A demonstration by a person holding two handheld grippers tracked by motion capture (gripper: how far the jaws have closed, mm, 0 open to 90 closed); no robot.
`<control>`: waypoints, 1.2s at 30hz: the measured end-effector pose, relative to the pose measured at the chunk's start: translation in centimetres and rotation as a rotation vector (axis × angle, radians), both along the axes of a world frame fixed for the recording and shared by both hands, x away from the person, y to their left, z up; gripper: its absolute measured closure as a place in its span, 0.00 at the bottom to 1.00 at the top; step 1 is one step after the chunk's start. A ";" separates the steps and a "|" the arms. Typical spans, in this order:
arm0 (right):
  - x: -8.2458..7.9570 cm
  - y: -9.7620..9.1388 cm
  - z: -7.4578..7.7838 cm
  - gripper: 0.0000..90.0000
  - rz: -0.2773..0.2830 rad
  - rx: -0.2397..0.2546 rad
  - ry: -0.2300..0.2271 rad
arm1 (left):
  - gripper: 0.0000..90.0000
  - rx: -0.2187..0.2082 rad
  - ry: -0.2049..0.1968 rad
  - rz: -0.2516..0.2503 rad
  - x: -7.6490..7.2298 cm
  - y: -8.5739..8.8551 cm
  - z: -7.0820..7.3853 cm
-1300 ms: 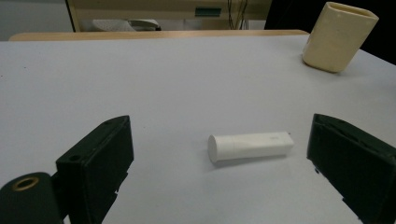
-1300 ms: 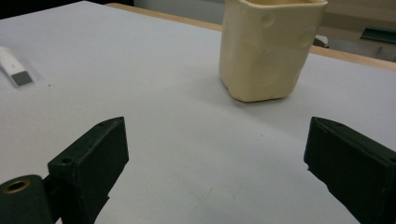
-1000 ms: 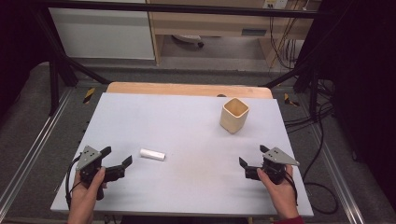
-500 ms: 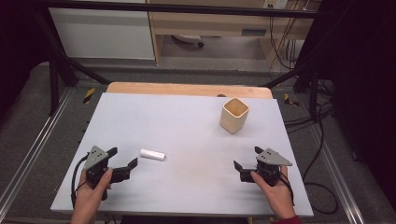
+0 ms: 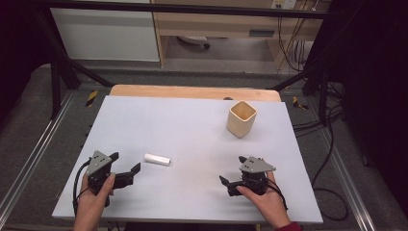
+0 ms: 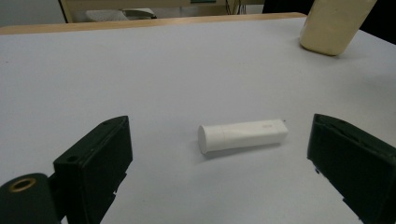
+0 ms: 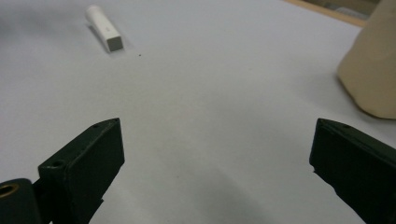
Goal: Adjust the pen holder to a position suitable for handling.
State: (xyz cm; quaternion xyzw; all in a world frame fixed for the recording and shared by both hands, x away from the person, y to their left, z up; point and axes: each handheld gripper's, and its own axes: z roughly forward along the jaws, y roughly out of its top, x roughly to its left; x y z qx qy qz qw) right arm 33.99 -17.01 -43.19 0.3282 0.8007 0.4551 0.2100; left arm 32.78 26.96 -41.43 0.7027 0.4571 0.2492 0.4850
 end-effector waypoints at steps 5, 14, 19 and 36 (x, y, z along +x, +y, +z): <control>1.0 2.1 0.2 0.06 0.040 -0.043 0.023 | 0.07 -0.018 0.008 0.011 0.2 0.2 0.0; 3.8 7.0 1.7 0.05 0.108 -0.082 0.040 | 0.07 -0.019 0.017 0.011 0.3 0.1 -0.1; 4.7 9.0 1.9 0.05 0.132 -0.105 0.061 | 0.07 -0.017 0.015 0.013 0.2 0.2 -0.1; 6.1 14.1 1.1 0.06 0.252 -0.175 0.131 | 0.07 -0.018 0.026 0.001 0.2 0.2 -0.1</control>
